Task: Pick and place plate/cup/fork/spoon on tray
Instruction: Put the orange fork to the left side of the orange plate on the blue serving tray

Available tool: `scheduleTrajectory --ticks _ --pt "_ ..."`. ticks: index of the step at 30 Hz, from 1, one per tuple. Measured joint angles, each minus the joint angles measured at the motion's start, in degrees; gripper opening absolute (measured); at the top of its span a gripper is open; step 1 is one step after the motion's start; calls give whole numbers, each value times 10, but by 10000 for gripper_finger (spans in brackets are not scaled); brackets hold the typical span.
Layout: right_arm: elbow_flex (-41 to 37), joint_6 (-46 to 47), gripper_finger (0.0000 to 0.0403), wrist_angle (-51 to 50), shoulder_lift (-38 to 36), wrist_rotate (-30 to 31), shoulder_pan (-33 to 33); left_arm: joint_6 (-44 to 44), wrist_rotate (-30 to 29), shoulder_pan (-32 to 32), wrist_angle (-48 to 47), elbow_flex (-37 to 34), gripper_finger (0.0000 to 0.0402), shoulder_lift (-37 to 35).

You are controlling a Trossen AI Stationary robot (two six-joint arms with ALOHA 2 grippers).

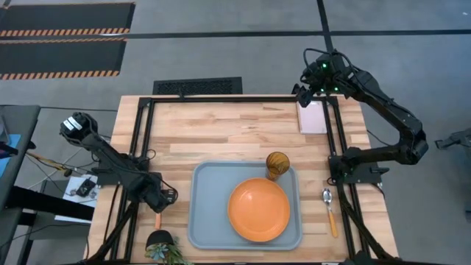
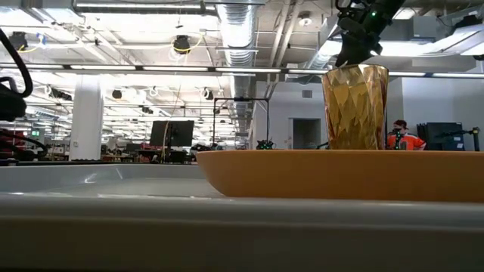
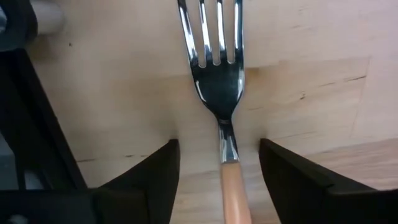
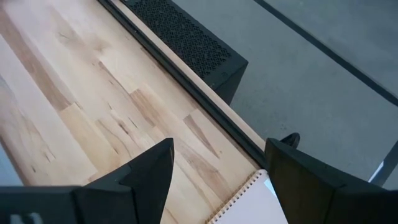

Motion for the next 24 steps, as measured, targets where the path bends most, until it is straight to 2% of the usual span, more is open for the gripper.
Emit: scheduleTrajectory --ticks 6,15,21,24 --pt "0 0 274 1 0 0 0 -12 21 4 0 -2 151 -1" --pt "0 -5 274 2 0 0 0 -25 13 3 0 -2 16 -1" --pt "0 -14 274 2 0 0 0 -31 10 16 2 -2 26 -3" --pt "0 -16 274 2 0 0 0 -29 1 24 -4 4 18 -7"
